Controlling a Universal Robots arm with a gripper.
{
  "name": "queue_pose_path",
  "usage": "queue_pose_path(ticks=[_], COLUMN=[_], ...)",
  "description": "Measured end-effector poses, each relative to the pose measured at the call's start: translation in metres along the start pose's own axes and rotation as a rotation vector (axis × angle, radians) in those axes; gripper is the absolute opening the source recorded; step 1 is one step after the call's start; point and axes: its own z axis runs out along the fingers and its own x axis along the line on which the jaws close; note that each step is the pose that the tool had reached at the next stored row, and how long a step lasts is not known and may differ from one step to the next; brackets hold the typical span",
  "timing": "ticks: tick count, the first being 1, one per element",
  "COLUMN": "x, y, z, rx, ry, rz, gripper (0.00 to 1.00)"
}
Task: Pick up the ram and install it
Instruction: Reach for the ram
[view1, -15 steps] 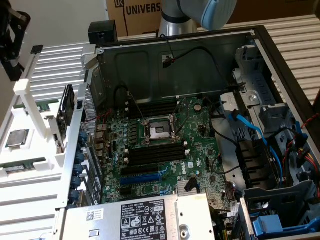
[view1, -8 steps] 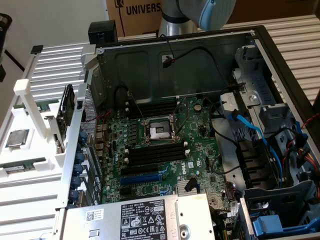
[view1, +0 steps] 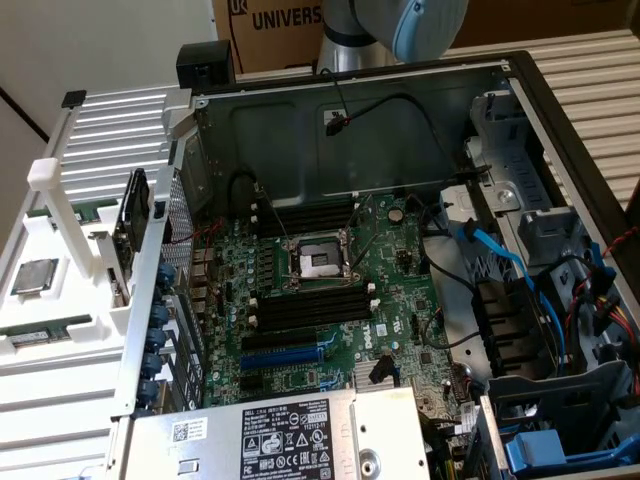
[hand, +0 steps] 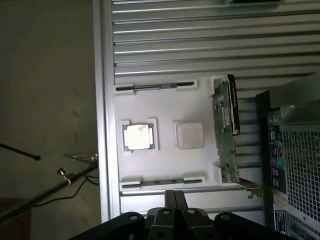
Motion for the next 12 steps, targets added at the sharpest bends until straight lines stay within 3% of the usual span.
queue_pose_path(ticks=[7, 12], x=[0.03, 0.033], y=[0.01, 0.0103], z=[0.0021, 0.0021], rx=[0.0018, 0.0018], ry=[-0.0002, -0.0002], rz=[0.0, 0.0], gripper=[0.11, 0.11])
